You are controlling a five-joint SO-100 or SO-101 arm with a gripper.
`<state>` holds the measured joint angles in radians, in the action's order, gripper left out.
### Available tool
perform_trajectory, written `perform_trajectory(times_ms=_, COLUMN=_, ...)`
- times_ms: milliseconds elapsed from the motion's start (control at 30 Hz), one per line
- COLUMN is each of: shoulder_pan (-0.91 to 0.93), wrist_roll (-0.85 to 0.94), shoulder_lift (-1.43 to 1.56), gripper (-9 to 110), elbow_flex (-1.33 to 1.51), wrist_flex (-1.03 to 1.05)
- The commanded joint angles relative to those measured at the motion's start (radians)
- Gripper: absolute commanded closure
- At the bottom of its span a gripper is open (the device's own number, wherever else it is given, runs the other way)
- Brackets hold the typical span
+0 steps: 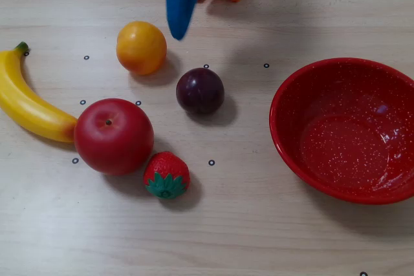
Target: Put the peach in the red bowl.
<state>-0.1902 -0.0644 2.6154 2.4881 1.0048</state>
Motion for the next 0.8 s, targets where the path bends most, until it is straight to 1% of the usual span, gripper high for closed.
perform_trajectory(times_ms=0, shoulder_pan=-0.057, wrist_roll=-0.075, shoulder_lift=-0.112, gripper=101, elbow_flex=-0.225, wrist_flex=0.08)
perform_trajectory(times_ms=200, shoulder_pan=-0.167, wrist_roll=-0.264, shoulder_lift=-0.43, gripper=101, elbow_flex=-0.64, wrist_flex=0.471)
perform_trajectory(times_ms=267, shoulder_pan=-0.229, wrist_roll=-0.385, shoulder_lift=-0.502, gripper=101, elbow_flex=-0.69, wrist_flex=0.54)
perform_trajectory(times_ms=300, shoulder_pan=-0.261, wrist_roll=-0.451, shoulder_lift=-0.531, gripper=99, elbow_flex=-0.703, wrist_flex=0.549)
perform_trajectory(times_ms=333, shoulder_pan=-0.296, wrist_roll=-0.505, shoulder_lift=-0.558, gripper=95, elbow_flex=-0.715, wrist_flex=0.555)
perform_trajectory(times_ms=433, shoulder_pan=-0.4, wrist_roll=-0.664, shoulder_lift=-0.626, gripper=67, elbow_flex=-0.727, wrist_flex=0.572)
perform_trajectory(times_ms=500, shoulder_pan=-0.449, wrist_roll=-0.756, shoulder_lift=-0.649, gripper=57, elbow_flex=-0.721, wrist_flex=0.568)
perform_trajectory(times_ms=600, shoulder_pan=-0.482, wrist_roll=-0.842, shoulder_lift=-0.673, gripper=54, elbow_flex=-0.69, wrist_flex=0.555)
perform_trajectory(times_ms=767, shoulder_pan=-0.492, wrist_roll=-0.881, shoulder_lift=-0.749, gripper=51, elbow_flex=-0.676, wrist_flex=0.557)
